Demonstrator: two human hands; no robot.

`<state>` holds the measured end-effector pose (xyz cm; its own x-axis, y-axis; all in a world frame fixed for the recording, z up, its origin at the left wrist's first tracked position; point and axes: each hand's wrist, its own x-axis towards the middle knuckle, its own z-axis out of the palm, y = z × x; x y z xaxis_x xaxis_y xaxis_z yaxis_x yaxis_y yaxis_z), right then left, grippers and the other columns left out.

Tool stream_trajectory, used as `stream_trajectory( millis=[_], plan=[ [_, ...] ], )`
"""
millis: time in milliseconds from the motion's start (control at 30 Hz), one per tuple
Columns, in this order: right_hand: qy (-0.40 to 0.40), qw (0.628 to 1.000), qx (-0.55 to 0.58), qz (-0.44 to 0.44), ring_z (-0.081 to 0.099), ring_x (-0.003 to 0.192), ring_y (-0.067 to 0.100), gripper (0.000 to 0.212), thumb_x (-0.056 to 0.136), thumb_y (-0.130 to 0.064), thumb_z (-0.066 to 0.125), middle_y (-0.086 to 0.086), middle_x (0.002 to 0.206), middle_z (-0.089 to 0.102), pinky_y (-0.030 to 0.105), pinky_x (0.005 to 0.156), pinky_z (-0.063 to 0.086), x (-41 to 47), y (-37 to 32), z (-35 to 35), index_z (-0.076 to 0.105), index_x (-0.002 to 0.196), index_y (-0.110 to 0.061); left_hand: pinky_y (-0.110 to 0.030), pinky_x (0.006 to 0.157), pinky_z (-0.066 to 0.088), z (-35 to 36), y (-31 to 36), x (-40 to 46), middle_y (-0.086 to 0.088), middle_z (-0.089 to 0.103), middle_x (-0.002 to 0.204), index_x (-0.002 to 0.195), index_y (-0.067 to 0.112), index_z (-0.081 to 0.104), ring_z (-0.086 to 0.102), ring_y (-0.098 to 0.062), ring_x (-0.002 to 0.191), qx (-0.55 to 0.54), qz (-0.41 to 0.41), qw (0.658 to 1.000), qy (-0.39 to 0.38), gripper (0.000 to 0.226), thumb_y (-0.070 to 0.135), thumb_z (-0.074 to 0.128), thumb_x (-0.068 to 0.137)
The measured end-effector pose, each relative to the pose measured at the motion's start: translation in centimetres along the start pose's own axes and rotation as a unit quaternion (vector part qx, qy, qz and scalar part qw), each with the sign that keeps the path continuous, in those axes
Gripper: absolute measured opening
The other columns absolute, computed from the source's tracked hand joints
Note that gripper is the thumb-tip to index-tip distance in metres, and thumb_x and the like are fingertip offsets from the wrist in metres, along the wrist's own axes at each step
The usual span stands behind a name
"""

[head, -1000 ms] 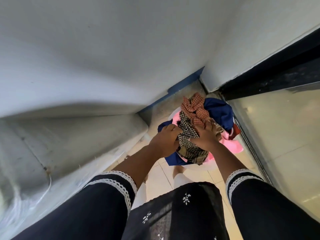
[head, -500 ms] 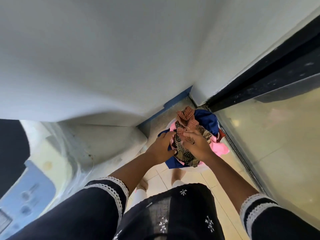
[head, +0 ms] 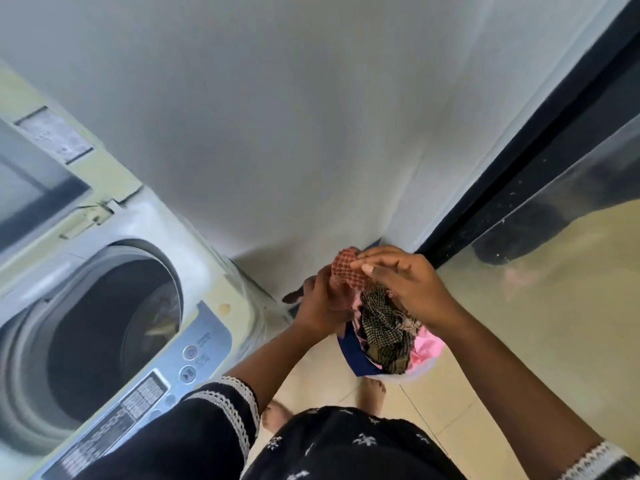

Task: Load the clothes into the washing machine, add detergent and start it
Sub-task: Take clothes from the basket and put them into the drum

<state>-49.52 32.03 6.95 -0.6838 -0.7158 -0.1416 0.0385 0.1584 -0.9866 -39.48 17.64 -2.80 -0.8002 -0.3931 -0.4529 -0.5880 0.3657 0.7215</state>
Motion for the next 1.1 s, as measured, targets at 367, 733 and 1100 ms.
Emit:
stream_trajectory(
  millis=[367, 733, 1100],
  plan=[
    [0.191, 0.947, -0.165, 0.197, 0.064, 0.107, 0.026, 0.028, 0.089, -0.021, 0.069, 0.005, 0.12, 0.065, 0.039, 0.094, 0.051, -3.4, -0.4, -2.0, 0.068, 0.118, -0.018, -0.038, 0.083, 0.054, -4.1, -1.5, -5.7, 0.002, 0.067, 0.095, 0.104, 0.019, 0.062, 0.063, -0.017, 0.091, -0.063, 0.043, 0.991, 0.111, 0.022, 0.006, 0.058, 0.087],
    [-0.015, 0.97, -0.241, 0.041, 0.066, 0.091, 0.013, 0.052, 0.074, -0.007, 0.067, -0.006, 0.104, 0.065, 0.036, 0.075, 0.058, -2.7, -0.4, 9.3, 0.056, 0.116, -0.036, -0.026, 0.084, 0.054, -6.1, 2.1, -9.6, 0.002, 0.054, 0.114, 0.132, 0.02, 0.035, 0.061, -0.01, 0.102, -0.201, 0.218, 0.944, 0.145, 0.063, -0.003, 0.063, 0.08],
    [-0.093, 0.939, 0.312, 0.112, 0.07, 0.104, 0.019, 0.056, 0.069, -0.001, 0.068, 0.009, 0.112, 0.073, 0.025, 0.079, 0.058, -1.8, -4.3, 11.7, 0.06, 0.124, -0.01, -0.022, 0.077, 0.054, -9.2, -3.5, -13.8, -0.005, 0.065, 0.105, 0.122, 0.027, 0.051, 0.066, -0.005, 0.091, -0.236, 0.103, 0.952, 0.167, 0.042, 0.001, 0.06, 0.09]
  ],
)
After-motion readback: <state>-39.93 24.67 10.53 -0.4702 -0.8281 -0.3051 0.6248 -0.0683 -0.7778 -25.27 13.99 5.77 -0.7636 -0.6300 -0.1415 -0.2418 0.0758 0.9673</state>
